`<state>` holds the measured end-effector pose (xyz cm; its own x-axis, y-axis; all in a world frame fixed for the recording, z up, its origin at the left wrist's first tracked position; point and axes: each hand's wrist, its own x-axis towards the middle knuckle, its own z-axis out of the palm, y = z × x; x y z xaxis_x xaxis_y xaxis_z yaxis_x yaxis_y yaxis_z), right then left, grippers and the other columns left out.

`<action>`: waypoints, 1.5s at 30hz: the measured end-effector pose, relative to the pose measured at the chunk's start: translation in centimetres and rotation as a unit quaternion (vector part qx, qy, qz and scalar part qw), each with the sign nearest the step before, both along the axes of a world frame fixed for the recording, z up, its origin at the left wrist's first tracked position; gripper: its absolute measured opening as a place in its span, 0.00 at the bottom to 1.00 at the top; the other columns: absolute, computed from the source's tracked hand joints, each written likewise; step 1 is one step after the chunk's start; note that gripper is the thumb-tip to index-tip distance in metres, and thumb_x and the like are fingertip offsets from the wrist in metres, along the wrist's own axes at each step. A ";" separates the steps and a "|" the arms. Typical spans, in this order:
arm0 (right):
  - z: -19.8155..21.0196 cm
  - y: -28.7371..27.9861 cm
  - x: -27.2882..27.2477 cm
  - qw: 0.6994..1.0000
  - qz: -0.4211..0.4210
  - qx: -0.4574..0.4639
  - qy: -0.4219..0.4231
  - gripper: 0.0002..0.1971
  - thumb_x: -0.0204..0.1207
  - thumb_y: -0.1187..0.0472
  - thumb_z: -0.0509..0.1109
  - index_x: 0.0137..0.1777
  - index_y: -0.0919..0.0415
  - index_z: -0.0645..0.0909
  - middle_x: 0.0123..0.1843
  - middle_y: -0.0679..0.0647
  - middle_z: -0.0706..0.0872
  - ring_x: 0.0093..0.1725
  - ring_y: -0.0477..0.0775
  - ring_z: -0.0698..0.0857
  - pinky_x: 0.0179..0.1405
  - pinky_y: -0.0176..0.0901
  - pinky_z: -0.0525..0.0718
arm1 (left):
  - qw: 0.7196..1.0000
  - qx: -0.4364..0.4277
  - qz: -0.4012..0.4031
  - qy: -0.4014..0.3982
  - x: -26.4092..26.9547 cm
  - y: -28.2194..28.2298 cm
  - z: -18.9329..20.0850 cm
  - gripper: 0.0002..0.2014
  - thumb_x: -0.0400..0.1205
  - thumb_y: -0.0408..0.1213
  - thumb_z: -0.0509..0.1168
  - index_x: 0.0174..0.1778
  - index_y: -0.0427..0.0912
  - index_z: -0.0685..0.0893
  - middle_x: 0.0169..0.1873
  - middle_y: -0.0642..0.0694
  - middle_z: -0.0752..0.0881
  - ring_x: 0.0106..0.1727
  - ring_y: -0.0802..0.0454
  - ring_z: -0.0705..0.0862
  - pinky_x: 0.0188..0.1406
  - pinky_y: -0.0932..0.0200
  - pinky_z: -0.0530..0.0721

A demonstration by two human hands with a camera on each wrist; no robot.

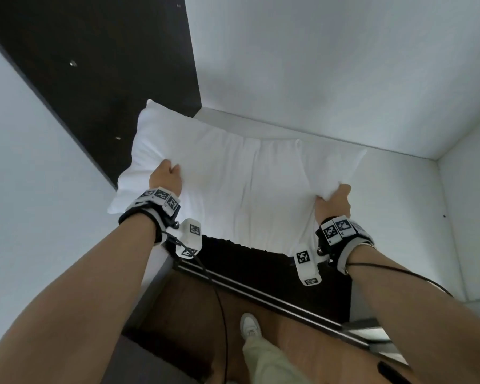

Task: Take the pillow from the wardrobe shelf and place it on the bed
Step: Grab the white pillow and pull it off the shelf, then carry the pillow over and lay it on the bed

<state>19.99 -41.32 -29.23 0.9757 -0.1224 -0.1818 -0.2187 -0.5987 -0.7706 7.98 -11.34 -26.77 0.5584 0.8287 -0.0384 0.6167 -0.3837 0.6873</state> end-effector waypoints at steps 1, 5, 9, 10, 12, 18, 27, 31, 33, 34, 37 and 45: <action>0.7 -0.4 -1.1 1.000 0.007 0.003 -0.007 0.25 0.78 0.63 0.65 0.73 0.61 0.62 0.62 0.69 0.83 0.59 0.71 0.83 0.54 0.53 0.79 | 1.000 0.005 0.008 -0.002 -1.7 -0.6 0.6 0.18 0.86 0.38 0.53 0.29 0.38 0.61 0.28 0.40 0.68 0.40 0.44 0.69 0.40 0.54 0.64; 3.5 -1.3 -5.2 0.998 0.048 0.007 -0.028 0.25 0.78 0.63 0.65 0.73 0.61 0.62 0.62 0.68 0.84 0.59 0.71 0.83 0.56 0.55 0.79 | 0.999 0.021 0.044 -0.006 -9.0 -2.6 3.2 0.22 0.85 0.38 0.53 0.26 0.43 0.55 0.26 0.45 0.64 0.39 0.44 0.68 0.38 0.54 0.63; 5.9 -1.0 -9.4 0.993 0.113 0.015 -0.042 0.24 0.78 0.63 0.65 0.72 0.62 0.63 0.62 0.68 0.83 0.60 0.71 0.82 0.57 0.54 0.78 | 0.994 0.028 0.105 -0.011 -17.4 -4.8 5.5 0.22 0.85 0.39 0.53 0.26 0.43 0.55 0.25 0.46 0.64 0.39 0.45 0.68 0.38 0.54 0.63; 6.3 -0.8 -10.6 0.989 0.136 0.023 -0.045 0.23 0.78 0.63 0.65 0.71 0.62 0.63 0.63 0.68 0.83 0.60 0.71 0.82 0.58 0.55 0.79 | 0.991 0.032 0.126 -0.015 -19.8 -5.4 5.9 0.21 0.85 0.39 0.53 0.26 0.43 0.56 0.25 0.46 0.64 0.39 0.45 0.68 0.38 0.54 0.63; 6.8 -0.5 -13.2 0.981 0.184 0.041 -0.051 0.21 0.78 0.63 0.64 0.68 0.63 0.64 0.62 0.68 0.83 0.60 0.71 0.82 0.57 0.55 0.79 | 0.983 0.039 0.176 -0.020 -24.9 -7.1 6.6 0.21 0.85 0.39 0.53 0.26 0.43 0.56 0.25 0.46 0.65 0.39 0.45 0.69 0.38 0.54 0.63; 6.9 -0.8 -23.0 0.934 0.347 0.068 -0.055 0.15 0.78 0.63 0.60 0.63 0.63 0.66 0.54 0.66 0.85 0.52 0.68 0.83 0.43 0.48 0.73 | 0.940 0.048 0.337 -0.006 -41.1 -15.9 7.0 0.20 0.85 0.40 0.52 0.26 0.43 0.59 0.25 0.46 0.67 0.38 0.45 0.71 0.38 0.54 0.65; 5.4 -3.6 -44.0 0.818 0.567 0.089 -0.029 0.15 0.77 0.61 0.65 0.61 0.63 0.68 0.55 0.64 0.83 0.52 0.65 0.83 0.49 0.49 0.76 | 0.841 0.043 0.539 0.029 -68.0 -33.4 5.2 0.20 0.84 0.37 0.56 0.25 0.41 0.59 0.25 0.43 0.67 0.39 0.43 0.71 0.39 0.54 0.64; 4.4 -5.1 -54.1 0.770 0.631 0.095 -0.025 0.14 0.76 0.65 0.66 0.59 0.66 0.69 0.54 0.65 0.81 0.56 0.67 0.82 0.54 0.55 0.77 | 0.789 0.037 0.611 0.047 -79.0 -41.3 4.3 0.21 0.83 0.36 0.57 0.24 0.42 0.60 0.24 0.44 0.66 0.37 0.43 0.71 0.37 0.54 0.64; 3.6 -5.9 -59.2 0.758 0.647 0.083 -0.015 0.15 0.76 0.64 0.65 0.60 0.67 0.68 0.58 0.67 0.81 0.57 0.68 0.82 0.55 0.57 0.78 | 0.763 0.025 0.643 0.057 -84.3 -44.9 3.8 0.20 0.82 0.35 0.58 0.23 0.41 0.61 0.27 0.41 0.70 0.37 0.42 0.72 0.37 0.54 0.65; 3.1 -6.4 -61.8 0.755 0.651 0.078 -0.011 0.16 0.77 0.64 0.65 0.61 0.67 0.69 0.60 0.68 0.81 0.59 0.69 0.82 0.56 0.57 0.78 | 0.750 0.014 0.658 0.058 -86.9 -46.6 3.5 0.19 0.82 0.35 0.58 0.24 0.40 0.63 0.31 0.37 0.72 0.38 0.42 0.72 0.37 0.53 0.66; 1.5 -7.7 -69.2 0.745 0.663 0.074 0.000 0.18 0.77 0.62 0.66 0.65 0.66 0.70 0.63 0.67 0.81 0.61 0.69 0.82 0.58 0.57 0.78 | 0.719 -0.015 0.691 0.067 -93.5 -50.8 2.1 0.14 0.82 0.35 0.59 0.32 0.33 0.69 0.43 0.34 0.71 0.41 0.41 0.72 0.40 0.55 0.68; -3.5 -8.2 -81.7 0.730 0.683 0.023 0.018 0.15 0.78 0.63 0.62 0.63 0.67 0.69 0.61 0.67 0.81 0.58 0.69 0.82 0.48 0.50 0.76 | 0.686 -0.073 0.720 0.075 -104.7 -52.8 -3.3 0.14 0.82 0.35 0.58 0.48 0.24 0.78 0.46 0.34 0.71 0.43 0.37 0.74 0.41 0.53 0.69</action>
